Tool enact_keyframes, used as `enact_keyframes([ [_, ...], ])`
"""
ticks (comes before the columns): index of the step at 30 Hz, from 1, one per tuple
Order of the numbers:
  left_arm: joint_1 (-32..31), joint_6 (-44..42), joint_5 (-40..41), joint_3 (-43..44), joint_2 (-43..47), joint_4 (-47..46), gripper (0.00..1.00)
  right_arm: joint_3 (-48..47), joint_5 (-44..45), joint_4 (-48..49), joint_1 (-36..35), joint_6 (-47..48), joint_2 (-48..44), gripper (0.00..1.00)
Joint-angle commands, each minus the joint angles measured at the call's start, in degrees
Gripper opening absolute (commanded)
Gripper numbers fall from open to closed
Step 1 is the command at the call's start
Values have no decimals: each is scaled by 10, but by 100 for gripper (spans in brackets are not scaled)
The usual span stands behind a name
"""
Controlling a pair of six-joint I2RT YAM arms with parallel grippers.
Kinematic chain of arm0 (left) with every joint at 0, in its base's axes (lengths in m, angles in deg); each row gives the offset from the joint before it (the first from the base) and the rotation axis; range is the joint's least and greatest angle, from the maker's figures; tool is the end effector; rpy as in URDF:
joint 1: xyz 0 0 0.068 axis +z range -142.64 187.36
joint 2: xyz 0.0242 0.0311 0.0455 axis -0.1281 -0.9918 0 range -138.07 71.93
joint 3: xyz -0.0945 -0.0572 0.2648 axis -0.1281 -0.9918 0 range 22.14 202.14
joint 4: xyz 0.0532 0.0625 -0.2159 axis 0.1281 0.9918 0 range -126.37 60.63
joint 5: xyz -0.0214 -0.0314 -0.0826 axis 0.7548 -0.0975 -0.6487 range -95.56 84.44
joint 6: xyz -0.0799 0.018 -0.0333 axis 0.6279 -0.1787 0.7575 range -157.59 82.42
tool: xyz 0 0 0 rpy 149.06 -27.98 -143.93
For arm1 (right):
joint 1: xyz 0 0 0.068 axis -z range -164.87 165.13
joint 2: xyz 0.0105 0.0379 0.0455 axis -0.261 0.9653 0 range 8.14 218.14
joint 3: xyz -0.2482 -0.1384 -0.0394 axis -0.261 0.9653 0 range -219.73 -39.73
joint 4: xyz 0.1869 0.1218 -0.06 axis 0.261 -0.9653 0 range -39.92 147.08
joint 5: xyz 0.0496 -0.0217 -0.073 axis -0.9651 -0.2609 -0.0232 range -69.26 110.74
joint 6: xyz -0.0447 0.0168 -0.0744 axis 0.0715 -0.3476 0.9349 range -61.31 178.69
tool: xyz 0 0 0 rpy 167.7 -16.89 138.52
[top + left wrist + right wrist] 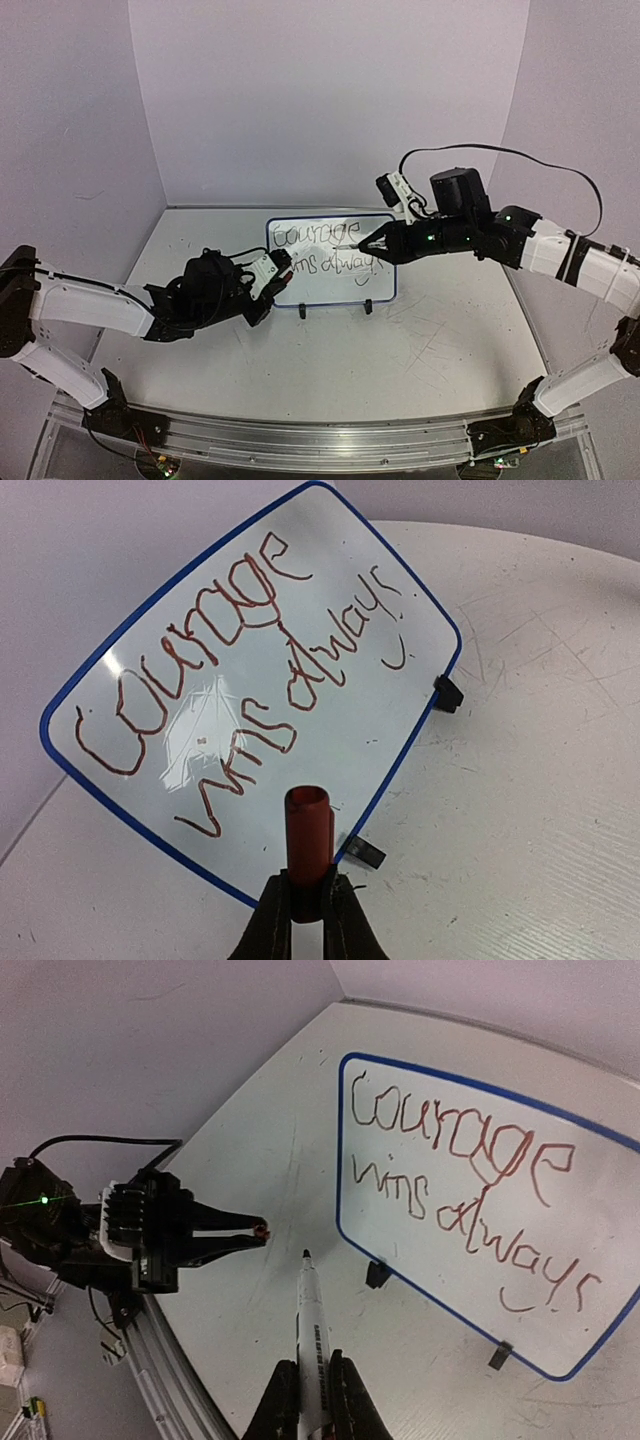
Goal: Write a sentence on the whiteboard
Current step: Insert the pen cap into the whiteboard marker.
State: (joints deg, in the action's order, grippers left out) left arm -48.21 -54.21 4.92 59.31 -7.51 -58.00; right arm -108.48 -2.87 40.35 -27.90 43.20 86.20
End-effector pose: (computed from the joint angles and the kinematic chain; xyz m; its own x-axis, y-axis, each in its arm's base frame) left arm 0.1859 -0.2459 0.2357 0.0135 0.4779 -0.8783 0.7420 0.5840 0.3291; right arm 0.2071 0.2364 0.3469 -0.5465 -0.1755 -0.8189 -0.7704 0.4888 0.4094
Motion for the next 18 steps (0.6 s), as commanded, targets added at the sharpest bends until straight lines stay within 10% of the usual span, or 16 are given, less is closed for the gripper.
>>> enact_keyframes([
  [1, -7, -119, -12, 32, -27, -122, 0, -51, -45, -34, -21, -64, 28, 0],
  [18, -18, -211, 18, 30, -46, -130, 0, -109, 33, -65, -70, -88, 96, 0],
])
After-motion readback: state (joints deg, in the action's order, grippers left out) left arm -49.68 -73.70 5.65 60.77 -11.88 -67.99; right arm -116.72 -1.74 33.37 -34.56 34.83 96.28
